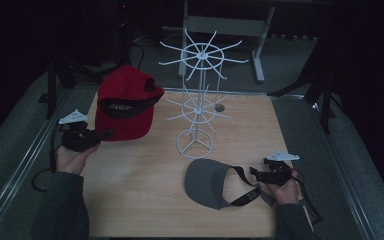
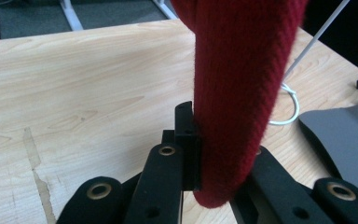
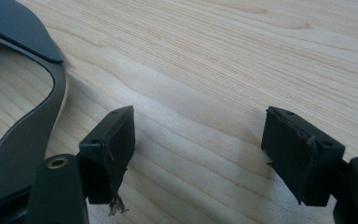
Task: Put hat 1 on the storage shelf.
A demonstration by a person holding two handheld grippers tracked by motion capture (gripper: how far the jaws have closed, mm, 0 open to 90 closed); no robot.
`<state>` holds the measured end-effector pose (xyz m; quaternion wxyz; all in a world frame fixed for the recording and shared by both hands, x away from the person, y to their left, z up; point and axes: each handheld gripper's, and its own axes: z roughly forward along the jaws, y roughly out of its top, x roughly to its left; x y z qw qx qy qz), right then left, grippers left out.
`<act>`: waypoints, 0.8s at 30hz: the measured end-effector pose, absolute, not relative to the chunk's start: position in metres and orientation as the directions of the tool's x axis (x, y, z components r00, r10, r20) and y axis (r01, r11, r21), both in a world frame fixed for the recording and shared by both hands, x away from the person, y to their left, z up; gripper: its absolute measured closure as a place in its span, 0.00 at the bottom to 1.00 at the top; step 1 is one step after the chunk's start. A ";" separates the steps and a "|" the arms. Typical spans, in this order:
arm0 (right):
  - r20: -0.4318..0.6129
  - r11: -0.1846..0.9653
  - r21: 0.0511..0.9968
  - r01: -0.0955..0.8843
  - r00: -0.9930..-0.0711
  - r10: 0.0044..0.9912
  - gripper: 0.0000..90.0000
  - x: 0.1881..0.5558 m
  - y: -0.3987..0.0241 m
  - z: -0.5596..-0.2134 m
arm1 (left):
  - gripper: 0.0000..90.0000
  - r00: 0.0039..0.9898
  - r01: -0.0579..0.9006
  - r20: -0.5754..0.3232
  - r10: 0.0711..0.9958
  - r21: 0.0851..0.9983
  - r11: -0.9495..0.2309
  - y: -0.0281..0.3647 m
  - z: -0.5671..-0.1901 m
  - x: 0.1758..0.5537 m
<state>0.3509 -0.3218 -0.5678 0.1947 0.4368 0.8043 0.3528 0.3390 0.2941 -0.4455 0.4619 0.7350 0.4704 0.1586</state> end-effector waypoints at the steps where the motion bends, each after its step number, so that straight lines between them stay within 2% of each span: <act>1: -0.005 0.370 0.738 0.565 -0.543 0.840 0.29 0.351 -0.322 -0.568 | 0.96 0.505 0.544 -0.202 0.839 0.830 -0.127 0.294 -0.445 0.339; 24: -0.004 0.368 0.738 0.566 -0.542 0.841 0.29 0.351 -0.322 -0.568 | 0.96 0.473 0.481 -0.185 0.861 0.874 -0.076 0.285 -0.425 0.341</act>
